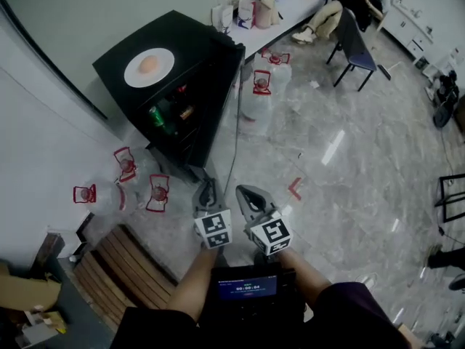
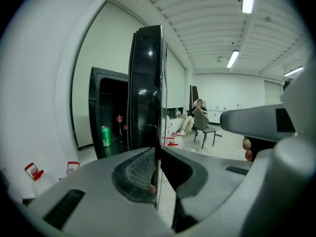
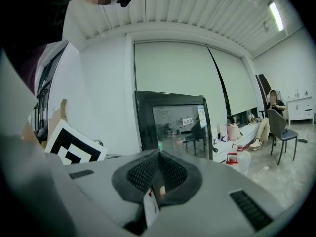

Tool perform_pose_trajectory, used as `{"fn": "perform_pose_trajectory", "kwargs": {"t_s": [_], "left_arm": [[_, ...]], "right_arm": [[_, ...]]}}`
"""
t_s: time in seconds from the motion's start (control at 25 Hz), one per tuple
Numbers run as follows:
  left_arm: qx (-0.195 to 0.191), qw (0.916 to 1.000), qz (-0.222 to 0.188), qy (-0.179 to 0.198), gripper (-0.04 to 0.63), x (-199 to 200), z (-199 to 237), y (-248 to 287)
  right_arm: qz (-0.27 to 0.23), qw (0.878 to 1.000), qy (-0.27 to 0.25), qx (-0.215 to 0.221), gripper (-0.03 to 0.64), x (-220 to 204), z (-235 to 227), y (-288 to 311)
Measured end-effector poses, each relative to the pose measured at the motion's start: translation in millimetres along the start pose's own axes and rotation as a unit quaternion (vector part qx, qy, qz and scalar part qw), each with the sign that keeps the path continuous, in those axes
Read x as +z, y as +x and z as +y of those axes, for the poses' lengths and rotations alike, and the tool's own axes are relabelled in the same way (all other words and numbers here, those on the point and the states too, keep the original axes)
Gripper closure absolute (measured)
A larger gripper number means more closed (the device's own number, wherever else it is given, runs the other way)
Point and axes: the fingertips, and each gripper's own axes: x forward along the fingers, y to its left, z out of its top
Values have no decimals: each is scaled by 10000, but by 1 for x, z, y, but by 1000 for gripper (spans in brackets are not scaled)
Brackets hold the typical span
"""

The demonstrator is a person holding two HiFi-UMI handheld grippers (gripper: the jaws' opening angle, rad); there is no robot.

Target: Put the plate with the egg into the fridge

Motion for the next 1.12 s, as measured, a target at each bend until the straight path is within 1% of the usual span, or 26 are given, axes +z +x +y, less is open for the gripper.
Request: {"fn": "perform_pose_trajectory", "kwargs": {"t_s": [0.24, 0.32, 0.36, 0.44, 0.56, 0.6, 0.64, 0.76, 0.88, 1.0, 1.12], "left_arm": [[697, 9975, 110, -74, 555, -7, -72, -5], [828, 9962, 236, -103, 555, -8, -99, -3], [793, 9964, 292, -117, 555, -7, -113, -3], [518, 9982, 288, -89, 555, -2, -141, -8], [92, 9998, -31, 186, 555, 15, -170, -27], [34, 9994, -161, 300, 557, 21, -173, -35], [5, 9988, -274, 407, 584, 26, -174, -42], [-23, 9962, -488, 722, 586, 42, -168, -56], [-32, 9912, -683, 1134, 586, 62, -155, -61], [0, 9831, -891, 1598, 586, 83, -135, -64], [76, 9703, -1049, 2179, 586, 112, -106, -63]], "right_arm": [[96, 9996, -49, 246, 609, -6, -50, -78], [162, 9995, -68, 263, 609, -7, -65, -103], [182, 9995, -69, 258, 609, -6, -72, -115], [164, 9995, -79, 243, 609, -4, -84, -134], [100, 9996, -76, 256, 609, 2, -96, -147], [85, 9995, -82, 288, 609, 4, -96, -148], [90, 9994, -90, 333, 609, 7, -95, -149], [174, 9985, -162, 489, 609, 16, -87, -152], [77, 9973, -387, 623, 609, 21, -81, -143], [-25, 9940, -782, 766, 609, 30, -69, -128], [-37, 9869, -1307, 941, 609, 48, -48, -109]]}}
